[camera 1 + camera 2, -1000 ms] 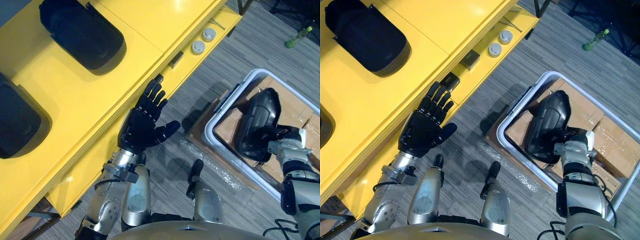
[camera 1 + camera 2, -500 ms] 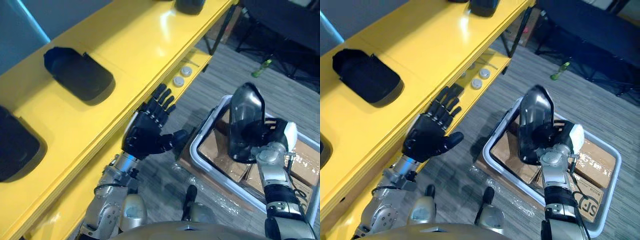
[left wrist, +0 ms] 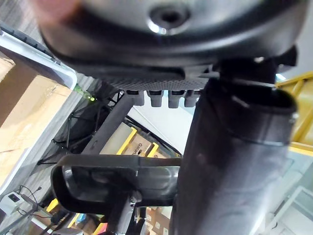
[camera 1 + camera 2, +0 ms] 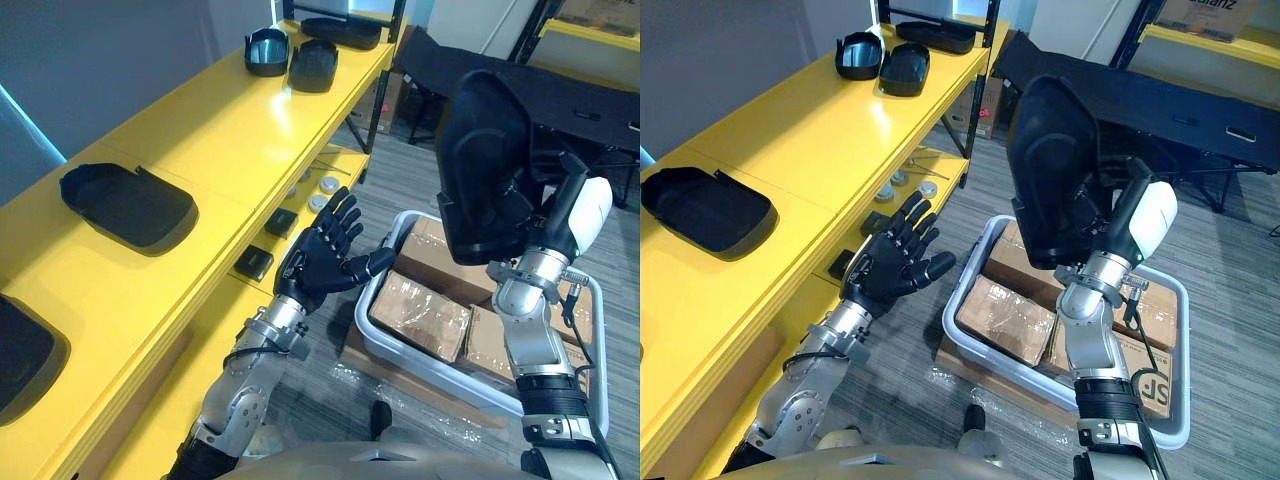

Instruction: Walk over and take three plastic housings, then place them on the shelf

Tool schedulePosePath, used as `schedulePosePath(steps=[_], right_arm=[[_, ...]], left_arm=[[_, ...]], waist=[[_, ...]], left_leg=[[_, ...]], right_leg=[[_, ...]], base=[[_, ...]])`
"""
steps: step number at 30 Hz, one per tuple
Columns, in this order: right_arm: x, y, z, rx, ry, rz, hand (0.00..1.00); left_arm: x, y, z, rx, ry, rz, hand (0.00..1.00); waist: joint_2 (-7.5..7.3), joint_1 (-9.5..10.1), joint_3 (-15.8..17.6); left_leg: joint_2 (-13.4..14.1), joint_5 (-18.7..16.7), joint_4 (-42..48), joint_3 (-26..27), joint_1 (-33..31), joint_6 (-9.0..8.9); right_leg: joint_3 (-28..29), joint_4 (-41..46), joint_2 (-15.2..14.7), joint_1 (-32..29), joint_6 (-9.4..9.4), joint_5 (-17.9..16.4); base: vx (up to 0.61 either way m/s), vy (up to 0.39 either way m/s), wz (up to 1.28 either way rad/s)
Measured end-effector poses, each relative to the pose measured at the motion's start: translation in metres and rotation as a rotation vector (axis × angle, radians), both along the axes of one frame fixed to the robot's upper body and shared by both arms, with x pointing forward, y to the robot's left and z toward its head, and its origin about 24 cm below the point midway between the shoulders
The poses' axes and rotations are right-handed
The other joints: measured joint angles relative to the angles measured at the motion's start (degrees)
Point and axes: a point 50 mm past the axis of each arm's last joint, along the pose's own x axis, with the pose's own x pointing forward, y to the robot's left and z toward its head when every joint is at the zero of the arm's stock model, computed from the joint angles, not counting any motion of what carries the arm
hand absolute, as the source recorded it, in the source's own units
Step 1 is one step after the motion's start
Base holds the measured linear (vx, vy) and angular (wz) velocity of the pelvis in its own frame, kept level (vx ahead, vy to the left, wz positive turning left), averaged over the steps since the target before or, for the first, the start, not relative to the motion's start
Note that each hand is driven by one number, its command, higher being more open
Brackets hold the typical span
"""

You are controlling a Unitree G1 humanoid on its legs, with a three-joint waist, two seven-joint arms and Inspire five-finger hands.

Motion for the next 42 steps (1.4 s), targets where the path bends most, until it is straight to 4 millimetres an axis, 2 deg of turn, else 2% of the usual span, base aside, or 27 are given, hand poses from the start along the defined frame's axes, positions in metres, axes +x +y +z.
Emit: schedulePosePath(steps=[3,8,18,20,30,36,42], right_arm=[[0.000,0.015,0.000,0.032,-0.051,0.045,0.00],[-0.001,0.028,0.003,0.066,-0.098,0.087,0.00],[0.000,0.069,-0.004,0.126,-0.108,0.256,0.00],[0.000,0.079,-0.006,0.163,-0.098,0.296,0.00],[0.000,0.089,-0.008,0.211,-0.090,0.341,0.00],[0.000,0.099,-0.011,0.258,-0.075,0.381,0.00],[-0.001,0.115,-0.013,0.288,-0.050,0.452,0.00]], left_arm=[[0.012,0.003,0.006,0.051,-0.060,0.082,1.00],[0.018,0.003,0.019,0.021,-0.129,0.162,1.00],[0.023,-0.010,0.026,-0.006,-0.169,0.150,1.00],[0.022,-0.019,0.030,-0.010,-0.190,0.107,1.00],[0.023,-0.029,0.035,-0.033,-0.197,0.093,1.00],[0.024,-0.028,0.031,-0.020,-0.166,0.130,1.00],[0.027,-0.026,0.020,0.072,-0.117,0.233,1.00]], waist=[[0.20,-0.24,-0.5],[0.33,-0.43,-0.9],[-0.28,-1.31,-2.6],[-0.34,-1.34,-2.7],[0.21,-1.37,-3.4],[-0.15,-1.36,-3.9],[-0.98,-1.28,-4.5]], left_leg=[[0.0,0.0,-0.1,0.4,1.0,0.01],[0.0,0.0,-0.1,0.6,1.2,0.04],[-0.1,0.1,-0.2,1.2,2.1,0.09],[-0.2,0.0,-0.2,1.3,2.3,0.10],[-0.2,0.2,-0.3,1.3,2.5,0.10],[-0.2,0.4,-0.5,1.3,2.7,0.09],[0.0,0.8,-1.4,1.1,3.4,-0.02]], right_leg=[[0.4,0.0,0.0,0.8,0.02,0.0],[0.5,-0.1,0.0,0.8,0.04,0.0],[1.3,-0.1,0.0,1.1,0.26,0.5],[1.4,-0.1,0.0,1.2,0.26,0.5],[1.3,-0.1,0.0,1.2,0.17,0.6],[1.3,-0.4,0.0,1.4,0.12,0.6],[0.5,-0.5,0.2,1.6,-0.84,-0.1]], base=[[-0.04,0.026,-0.07],[-0.04,0.014,-0.03],[-0.01,0.011,-0.03],[-0.06,0.032,-0.06],[-0.01,0.003,0.00],[0.00,0.000,0.00],[-0.01,0.001,0.02]])
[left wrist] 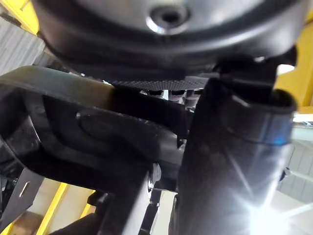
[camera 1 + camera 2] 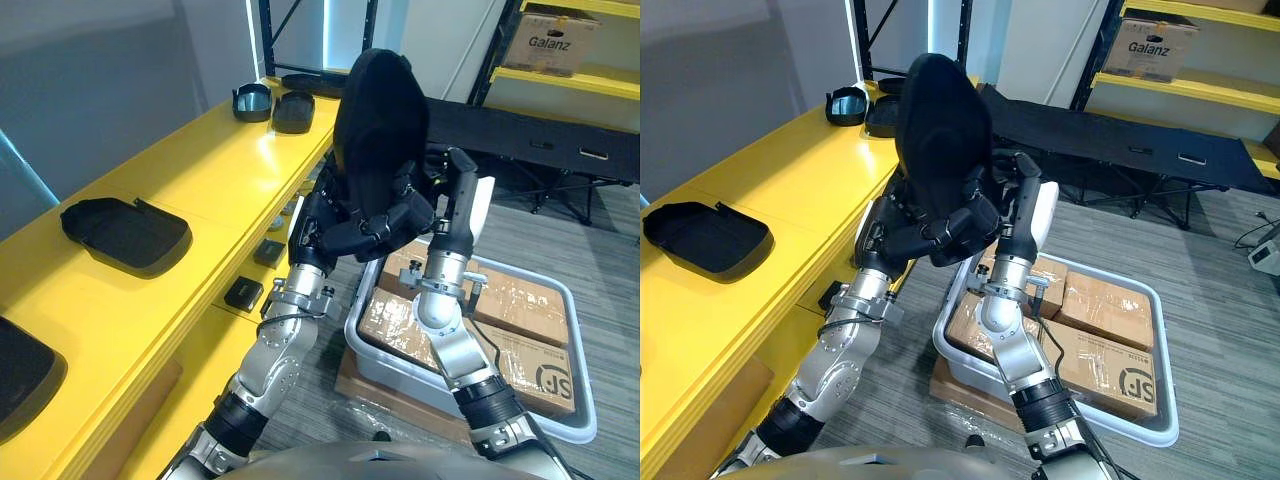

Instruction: Walk over and take three plastic housings, then place them on the shelf

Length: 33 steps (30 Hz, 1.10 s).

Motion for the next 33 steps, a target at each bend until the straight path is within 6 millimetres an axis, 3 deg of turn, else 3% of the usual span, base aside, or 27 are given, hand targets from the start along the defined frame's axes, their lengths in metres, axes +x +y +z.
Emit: schedulePosePath(steps=[10,11,15,22,26,33], right_arm=[[0.002,0.014,0.003,0.037,0.013,0.079,0.00],[0.002,0.015,0.003,0.036,0.015,0.083,0.00],[0.003,0.016,0.003,0.041,0.017,0.087,0.00],[0.002,0.017,0.002,0.040,0.020,0.096,0.00],[0.000,0.029,0.002,0.025,0.022,0.159,0.00],[-0.002,0.035,0.006,0.030,0.005,0.187,0.00]], left_arm=[[0.005,0.008,-0.007,0.091,0.001,0.105,1.00],[0.006,0.009,-0.007,0.090,0.000,0.107,0.00],[0.006,0.009,-0.008,0.083,0.002,0.088,0.00],[0.017,0.016,-0.022,-0.119,0.139,0.025,0.00],[0.023,0.019,-0.034,-0.269,0.238,0.034,0.00],[0.024,0.025,-0.035,-0.332,0.222,0.003,0.00]], waist=[[-0.26,0.22,-0.1],[-0.40,0.22,-0.2],[-0.62,0.25,-0.3],[-0.96,0.15,-0.5],[-0.96,-0.12,-0.5],[-1.03,-0.05,-0.4]], left_leg=[[0.0,0.0,-0.9,0.3,0.8,0.00],[0.0,0.0,-0.9,0.4,0.8,0.01],[0.0,0.0,-0.9,0.5,0.8,0.01],[0.0,0.0,-0.8,1.0,1.0,0.02],[0.0,0.0,-0.8,1.1,1.0,0.02],[0.0,-0.2,-0.8,1.0,0.9,0.02]], right_leg=[[0.0,0.0,0.1,0.3,0.29,0.2],[0.1,0.0,0.1,0.3,0.29,0.2],[0.2,0.0,0.1,0.4,0.35,0.3],[0.6,0.0,0.1,0.2,0.39,0.3],[0.7,0.0,0.1,0.2,0.38,0.3],[0.6,0.1,0.1,0.2,0.38,0.3]], base=[[0.00,0.000,0.00],[0.00,0.024,-0.03],[0.00,0.000,0.00],[-0.02,0.014,-0.03],[0.00,0.000,0.00],[0.00,0.000,0.00]])
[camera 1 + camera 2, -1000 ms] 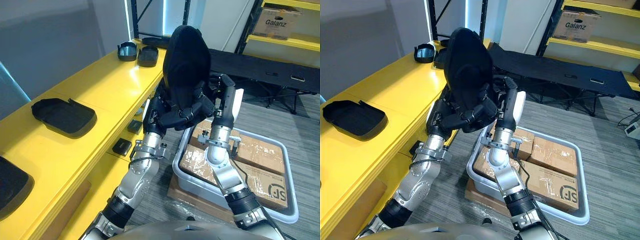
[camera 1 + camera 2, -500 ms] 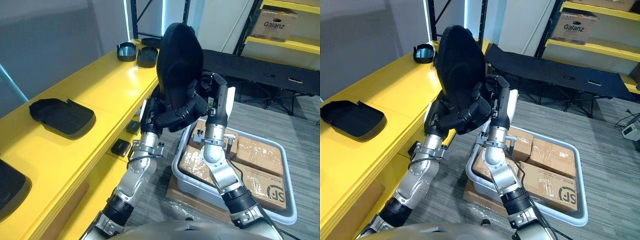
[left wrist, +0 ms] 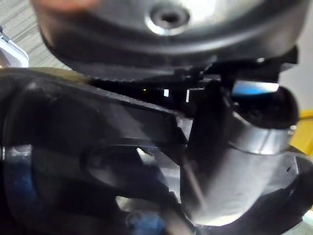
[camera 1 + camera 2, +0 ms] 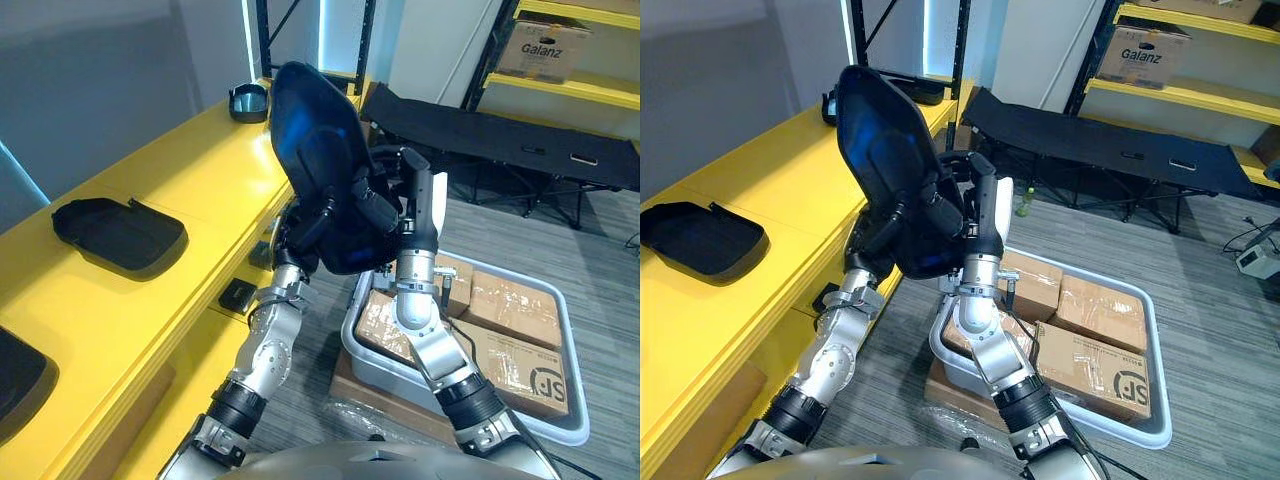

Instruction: Walk over and take three plastic housings, then place them on the shelf

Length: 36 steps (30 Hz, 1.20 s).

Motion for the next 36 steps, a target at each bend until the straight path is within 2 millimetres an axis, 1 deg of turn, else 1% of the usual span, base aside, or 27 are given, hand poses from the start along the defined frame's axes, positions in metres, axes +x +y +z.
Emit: schedulePosePath(steps=[6,7,12,13,16,18,19,20,22,24,26,27,28,30,32,33,35,36], right_arm=[[-0.002,0.002,0.005,0.002,-0.025,0.011,0.00],[-0.002,0.002,0.006,0.002,-0.026,0.012,1.00],[-0.005,0.003,0.013,0.040,-0.064,0.025,1.00],[-0.006,0.004,0.016,0.058,-0.077,0.036,1.00],[-0.005,-0.001,0.016,0.102,-0.063,0.047,1.00],[-0.005,-0.003,0.009,0.138,-0.018,0.067,1.00],[-0.006,-0.004,0.008,0.149,-0.011,0.078,1.00],[-0.006,-0.002,0.007,0.180,0.002,0.096,1.00],[-0.006,-0.002,0.004,0.193,0.023,0.110,1.00],[-0.006,-0.002,0.001,0.191,0.049,0.134,1.00],[-0.007,-0.002,0.000,0.182,0.054,0.145,1.00],[-0.007,-0.001,0.000,0.185,0.058,0.161,1.00],[-0.007,-0.002,0.000,0.182,0.061,0.163,1.00],[-0.008,-0.005,0.002,0.214,0.064,0.183,1.00],[-0.010,-0.007,0.004,0.242,0.062,0.202,1.00],[-0.010,-0.008,0.006,0.282,0.064,0.232,1.00],[-0.013,-0.015,0.010,0.469,0.082,0.370,1.00],[-0.014,-0.018,0.009,0.507,0.088,0.405,1.00]], left_arm=[[0.000,0.001,0.002,-0.027,-0.030,0.002,0.00],[0.000,0.001,0.003,-0.027,-0.031,0.003,0.00],[0.000,0.000,0.007,-0.034,-0.037,0.032,0.00],[0.000,0.000,0.010,-0.016,-0.044,0.065,0.00],[-0.001,0.001,0.023,0.053,-0.091,0.122,0.00],[-0.004,0.002,0.039,0.114,-0.171,0.162,0.00],[-0.005,0.003,0.042,0.139,-0.187,0.182,0.00],[-0.005,0.006,0.048,0.229,-0.230,0.239,0.00],[-0.007,0.007,0.052,0.314,-0.272,0.282,0.00],[-0.008,0.008,0.054,0.505,-0.325,0.369,0.00],[-0.007,0.012,0.054,0.579,-0.329,0.408,0.00],[-0.006,0.018,0.053,0.664,-0.326,0.459,0.00],[-0.006,0.020,0.052,0.692,-0.326,0.476,0.00],[-0.007,0.035,0.050,0.804,-0.321,0.583,0.00],[-0.007,0.044,0.047,0.861,-0.304,0.633,0.00],[-0.009,0.051,0.044,0.906,-0.284,0.669,0.00],[-0.013,0.069,0.034,1.053,-0.233,0.726,0.00],[-0.014,0.073,0.031,1.080,-0.219,0.730,0.00]], waist=[[-0.03,-0.12,0.0],[-0.04,-0.13,0.0],[-0.07,-0.28,0.0],[-0.08,-0.28,0.1],[-0.25,-0.19,0.2],[-0.34,-0.12,0.2],[-0.32,-0.18,0.2],[-0.26,-0.36,0.3],[-0.26,-0.28,0.3],[-0.18,-0.18,0.3],[-0.13,-0.19,0.4],[-0.02,-0.22,0.5],[0.03,-0.22,0.6],[0.25,-0.13,1.3],[0.40,-0.12,1.5],[0.49,-0.26,1.6],[0.60,-0.26,1.8],[0.62,-0.18,1.8]], left_leg=[[0.0,0.0,0.1,-0.1,0.0,-0.03],[0.0,0.0,0.1,-0.1,0.0,-0.04],[0.1,-0.1,0.2,-0.2,-0.1,-0.18],[0.2,-0.2,0.2,-0.2,0.0,-0.21],[0.3,-0.3,0.3,-0.3,-0.1,-0.26],[0.5,-0.5,0.3,-0.5,-0.1,-0.32],[0.5,-0.5,0.3,-0.5,0.0,-0.32],[0.6,-0.5,0.3,-0.4,0.0,-0.35],[0.6,-0.5,0.3,-0.4,-0.1,-0.36],[0.6,-0.5,0.3,-0.5,0.0,-0.34],[0.6,-0.5,0.3,-0.5,0.0,-0.34],[0.6,-0.5,0.2,-0.5,0.0,-0.33],[0.6,-0.5,0.2,-0.5,0.0,-0.33],[0.6,-0.5,0.2,-0.5,-0.2,-0.32],[0.6,-0.5,0.2,-0.5,-0.2,-0.32],[0.6,-0.5,0.1,-0.4,-0.2,-0.32],[0.6,-0.5,0.0,-0.4,-0.4,-0.32],[0.6,-0.5,0.0,-0.4,-0.5,-0.31]], right_leg=[[-0.1,0.2,0.0,0.0,-0.03,0.0],[-0.1,0.1,0.0,0.0,-0.07,-0.1],[-0.4,-0.1,0.0,0.1,-0.52,-0.4],[-0.5,-0.1,0.0,0.1,-0.51,-0.4],[-0.6,-0.1,0.2,0.2,-0.51,-0.4],[-0.8,-0.1,0.4,0.1,-0.69,-0.6],[-0.8,-0.1,0.4,0.1,-0.75,-0.7],[-0.8,-0.1,0.5,0.1,-0.91,-0.8],[-0.9,-0.1,0.5,0.1,-0.85,-0.7],[-0.9,-0.1,0.5,0.1,-0.85,-0.7],[-1.0,-0.1,0.5,0.1,-0.86,-0.7],[-1.0,-0.1,0.5,0.1,-0.91,-0.8],[-1.0,-0.1,0.5,0.1,-1.00,-0.9],[-1.0,-0.1,0.5,0.1,-1.12,-1.0],[-1.0,-0.1,0.6,0.0,-1.12,-1.0],[-0.9,-0.1,0.6,-0.1,-1.11,-1.0],[-0.9,-0.1,0.6,-0.3,-0.96,-1.0],[-1.0,-0.1,0.6,-0.5,-0.82,-0.9]], base=[[0.00,0.000,0.00],[0.00,0.000,0.00],[0.00,0.000,0.00],[0.00,0.000,0.00],[0.00,0.000,0.00],[0.00,0.000,0.02],[0.00,0.000,0.00],[0.00,0.000,0.00],[0.00,0.000,0.00],[0.00,0.000,0.00],[0.00,0.000,0.00],[0.00,0.000,0.00],[0.00,0.000,0.00],[0.00,0.000,0.00],[0.00,0.000,0.00],[0.00,0.000,0.00],[0.00,0.000,0.00],[0.00,0.000,0.00]])
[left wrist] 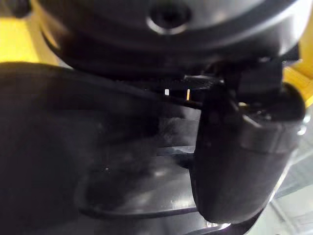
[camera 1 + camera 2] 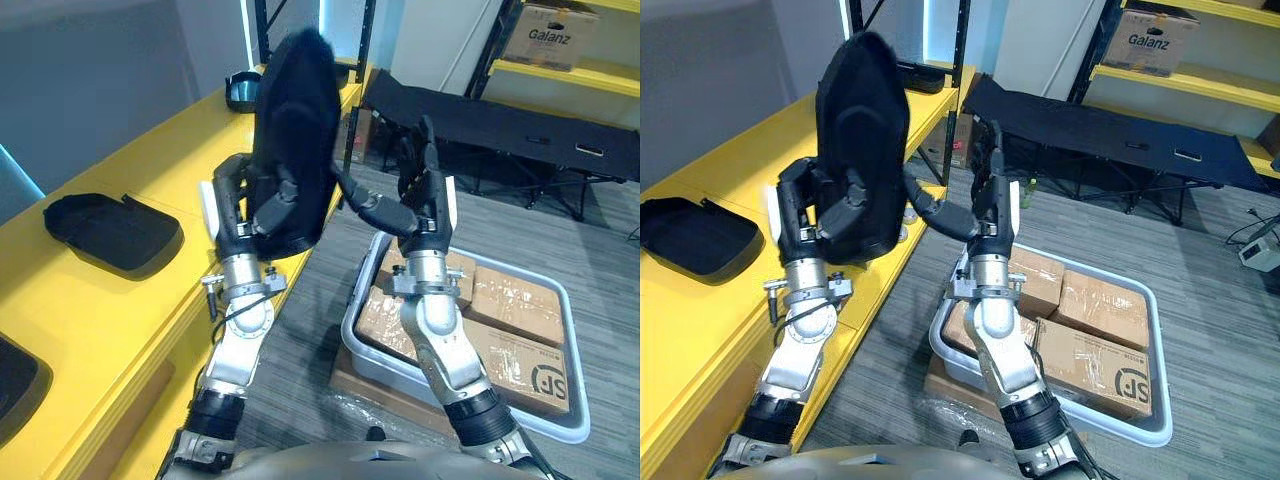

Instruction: Walk over and take three plastic housings, then place them on the shelf

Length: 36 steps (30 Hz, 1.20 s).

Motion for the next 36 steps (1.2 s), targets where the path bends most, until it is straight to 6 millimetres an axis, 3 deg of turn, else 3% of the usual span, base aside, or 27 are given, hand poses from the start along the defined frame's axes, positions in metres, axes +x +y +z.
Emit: schedulePosePath(steps=[2,8,15,20,25,30,36], right_arm=[[-0.005,-0.006,-0.010,0.103,0.019,0.131,1.00],[-0.025,-0.022,-0.036,0.228,0.055,0.289,1.00],[-0.052,-0.061,-0.069,0.242,0.185,0.054,1.00],[-0.055,-0.080,-0.074,0.184,0.231,-0.104,1.00],[-0.043,-0.072,-0.077,0.207,0.257,-0.135,1.00],[-0.027,-0.046,-0.077,0.167,0.280,-0.063,1.00],[-0.016,-0.016,-0.065,0.255,0.229,0.106,1.00]], left_arm=[[-0.007,0.013,-0.012,0.040,0.062,0.047,0.00],[-0.020,0.036,-0.047,-0.026,0.204,0.151,0.00],[-0.047,0.054,-0.059,-0.426,0.143,0.229,0.00],[-0.062,0.059,-0.044,-0.556,0.047,0.174,0.00],[-0.066,0.059,-0.016,-0.598,-0.104,0.092,0.00],[-0.084,0.069,0.015,-0.588,-0.303,0.094,0.00],[-0.112,0.087,0.030,-0.528,-0.403,0.149,0.00]], waist=[[-0.01,0.09,0.0],[0.30,-0.18,0.2],[0.93,-0.11,0.6],[1.56,0.27,1.0],[1.93,0.71,1.2],[2.34,3.92,1.4],[2.31,7.30,1.5]], left_leg=[[-0.1,0.0,0.0,0.0,-0.9,0.03],[-0.1,-0.1,-0.1,0.0,-1.4,0.12],[-0.1,-0.1,0.0,0.2,-1.6,0.23],[-0.1,-0.1,0.0,0.2,-1.7,0.24],[-0.2,0.4,0.0,-1.7,-2.7,0.13],[-0.3,1.2,0.0,-5.1,-3.9,0.18],[-0.8,2.2,0.0,-10.6,-5.8,0.94]], right_leg=[[0.0,0.0,0.0,-0.6,0.10,0.1],[-0.1,0.0,-0.1,-1.0,0.25,0.2],[0.0,0.0,-0.1,-1.3,0.27,0.2],[-0.1,0.0,-0.2,-1.3,0.25,0.2],[-1.9,0.0,-0.2,-1.1,0.14,0.1],[-5.2,0.0,-0.2,0.0,-0.02,-0.1],[-11.6,0.0,-0.6,2.7,0.15,-1.2]], base=[[0.00,0.000,0.00],[0.01,0.007,0.01],[0.00,0.000,0.00],[0.00,0.000,0.00],[-0.02,0.010,0.16],[-0.01,-0.003,0.31],[-0.04,-0.004,0.54]])
